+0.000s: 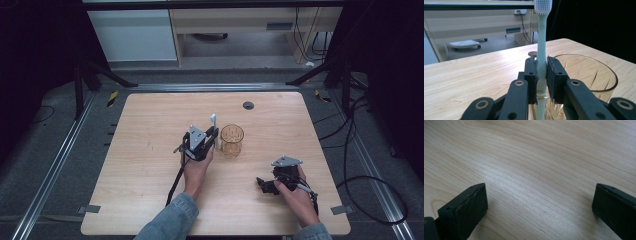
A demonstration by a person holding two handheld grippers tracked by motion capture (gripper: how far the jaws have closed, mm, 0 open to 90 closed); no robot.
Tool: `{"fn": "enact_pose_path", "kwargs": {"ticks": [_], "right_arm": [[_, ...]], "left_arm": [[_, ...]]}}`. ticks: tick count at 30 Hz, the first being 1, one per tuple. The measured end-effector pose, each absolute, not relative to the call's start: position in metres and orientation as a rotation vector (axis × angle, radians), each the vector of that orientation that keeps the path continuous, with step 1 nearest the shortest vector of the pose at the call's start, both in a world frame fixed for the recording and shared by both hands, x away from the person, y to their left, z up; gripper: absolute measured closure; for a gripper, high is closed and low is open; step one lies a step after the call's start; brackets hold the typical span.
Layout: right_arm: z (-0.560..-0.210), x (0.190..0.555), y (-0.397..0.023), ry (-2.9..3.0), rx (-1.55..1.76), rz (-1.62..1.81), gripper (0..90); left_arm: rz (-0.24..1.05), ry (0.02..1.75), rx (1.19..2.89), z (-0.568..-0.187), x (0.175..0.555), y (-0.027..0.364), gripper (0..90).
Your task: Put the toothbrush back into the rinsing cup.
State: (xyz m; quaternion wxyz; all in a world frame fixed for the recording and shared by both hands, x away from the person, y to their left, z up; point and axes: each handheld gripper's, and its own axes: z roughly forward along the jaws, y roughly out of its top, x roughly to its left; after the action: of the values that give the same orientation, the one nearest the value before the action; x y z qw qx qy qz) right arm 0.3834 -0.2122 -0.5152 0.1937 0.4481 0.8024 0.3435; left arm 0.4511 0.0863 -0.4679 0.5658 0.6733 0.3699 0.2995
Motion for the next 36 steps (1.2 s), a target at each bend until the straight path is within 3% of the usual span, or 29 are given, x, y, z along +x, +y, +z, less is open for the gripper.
{"fn": "enact_pose_path", "kwargs": {"ticks": [20,24,36], "right_arm": [[-0.515,0.383,-0.212,2.250,1.259,0.963,0.5],[-0.515,0.383,-0.212,2.250,1.258,0.963,0.5],[-0.515,0.383,-0.212,2.250,1.258,0.963,0.5]], "left_arm": [[0.689,0.866,1.616,-0.465,0.453,0.088,74.6],[0.692,0.871,1.608,-0.462,0.451,0.090,68.4],[0.658,0.830,1.711,-0.445,0.446,0.106,35.8]]}}
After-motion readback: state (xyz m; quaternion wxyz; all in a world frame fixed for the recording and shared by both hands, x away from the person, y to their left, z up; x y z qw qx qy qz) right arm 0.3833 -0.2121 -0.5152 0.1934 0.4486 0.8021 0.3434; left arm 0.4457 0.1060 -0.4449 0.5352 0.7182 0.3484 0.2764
